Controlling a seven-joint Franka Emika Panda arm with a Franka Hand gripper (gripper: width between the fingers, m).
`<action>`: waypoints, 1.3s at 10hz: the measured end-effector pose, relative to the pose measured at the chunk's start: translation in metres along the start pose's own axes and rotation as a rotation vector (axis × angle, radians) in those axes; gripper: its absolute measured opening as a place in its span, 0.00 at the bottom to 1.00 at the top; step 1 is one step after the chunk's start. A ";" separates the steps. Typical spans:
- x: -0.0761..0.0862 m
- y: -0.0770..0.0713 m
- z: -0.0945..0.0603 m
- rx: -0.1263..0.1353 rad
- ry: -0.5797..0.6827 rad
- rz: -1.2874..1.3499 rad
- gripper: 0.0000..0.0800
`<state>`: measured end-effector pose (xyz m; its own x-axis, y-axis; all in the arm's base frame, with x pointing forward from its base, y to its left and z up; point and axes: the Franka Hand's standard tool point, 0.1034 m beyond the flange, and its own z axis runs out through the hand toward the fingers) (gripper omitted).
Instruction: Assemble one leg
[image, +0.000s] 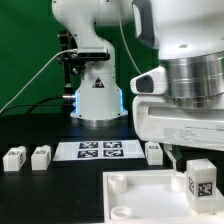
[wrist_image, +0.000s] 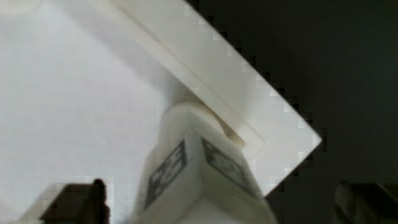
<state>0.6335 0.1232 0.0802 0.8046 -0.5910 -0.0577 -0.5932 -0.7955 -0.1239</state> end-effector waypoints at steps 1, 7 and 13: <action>0.001 0.001 0.000 -0.001 0.000 -0.121 0.81; 0.003 0.004 0.000 -0.008 0.002 -0.419 0.66; 0.004 0.006 0.001 -0.008 0.004 0.290 0.38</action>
Offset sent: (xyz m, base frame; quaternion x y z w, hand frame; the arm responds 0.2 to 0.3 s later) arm 0.0063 -0.0146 -0.0017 -0.0140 -0.0153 -0.4017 0.9156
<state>0.6330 0.1164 0.0779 0.6013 -0.7945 -0.0853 -0.7987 -0.5942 -0.0954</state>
